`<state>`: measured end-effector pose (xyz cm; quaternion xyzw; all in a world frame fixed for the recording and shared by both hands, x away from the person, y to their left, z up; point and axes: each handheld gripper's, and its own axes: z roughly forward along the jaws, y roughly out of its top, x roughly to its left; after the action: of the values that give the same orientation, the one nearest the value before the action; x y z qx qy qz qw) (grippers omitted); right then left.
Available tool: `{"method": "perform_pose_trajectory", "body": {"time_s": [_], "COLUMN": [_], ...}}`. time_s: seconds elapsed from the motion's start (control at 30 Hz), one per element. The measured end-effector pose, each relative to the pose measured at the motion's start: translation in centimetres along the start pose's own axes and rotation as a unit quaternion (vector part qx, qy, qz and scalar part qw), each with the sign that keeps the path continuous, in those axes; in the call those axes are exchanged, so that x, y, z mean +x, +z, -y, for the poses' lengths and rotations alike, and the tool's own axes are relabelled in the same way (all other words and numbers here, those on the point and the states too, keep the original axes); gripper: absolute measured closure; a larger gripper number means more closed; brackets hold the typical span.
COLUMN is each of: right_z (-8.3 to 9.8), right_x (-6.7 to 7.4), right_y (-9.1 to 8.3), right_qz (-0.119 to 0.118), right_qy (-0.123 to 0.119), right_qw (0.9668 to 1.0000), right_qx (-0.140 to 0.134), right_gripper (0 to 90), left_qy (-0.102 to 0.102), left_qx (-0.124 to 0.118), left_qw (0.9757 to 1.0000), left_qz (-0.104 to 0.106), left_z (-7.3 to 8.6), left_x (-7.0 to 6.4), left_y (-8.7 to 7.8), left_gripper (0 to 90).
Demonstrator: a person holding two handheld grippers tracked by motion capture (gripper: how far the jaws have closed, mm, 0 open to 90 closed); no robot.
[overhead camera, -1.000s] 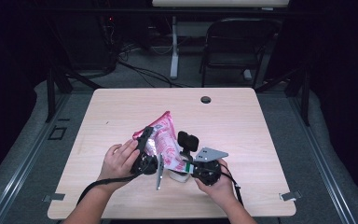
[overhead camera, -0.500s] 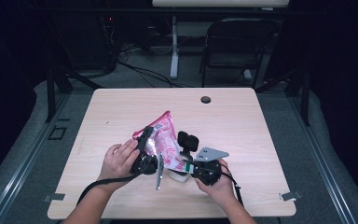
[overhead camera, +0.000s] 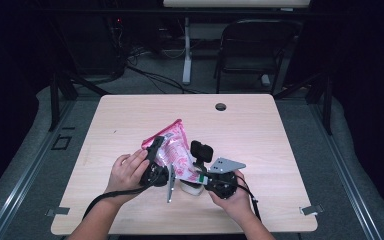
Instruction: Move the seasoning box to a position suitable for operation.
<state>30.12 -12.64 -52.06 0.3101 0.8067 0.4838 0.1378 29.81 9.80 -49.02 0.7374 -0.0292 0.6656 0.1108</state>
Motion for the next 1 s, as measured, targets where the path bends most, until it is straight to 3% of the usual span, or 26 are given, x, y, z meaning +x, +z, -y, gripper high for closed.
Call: {"method": "perform_pose_trajectory", "body": {"time_s": [0.77,1.0], "right_z": [-0.09,-0.09], "right_x": [0.04,0.09], "right_y": [-0.08,-0.03], "right_qz": [0.0,-0.001], "right_qy": [0.002,0.0], "right_qw": [1.0,1.0], "right_qx": [-0.004,-0.001], "right_gripper": [83.3,86.1], "left_qy": [0.006,0.007], "left_qx": [0.005,0.002], "left_qw": [0.9999,1.0], "left_qz": [0.006,0.004], "left_z": [-0.02,-0.21], "left_x": [-0.12,-0.07], "left_y": [0.06,-0.08], "left_gripper": [67.4,67.5]}}
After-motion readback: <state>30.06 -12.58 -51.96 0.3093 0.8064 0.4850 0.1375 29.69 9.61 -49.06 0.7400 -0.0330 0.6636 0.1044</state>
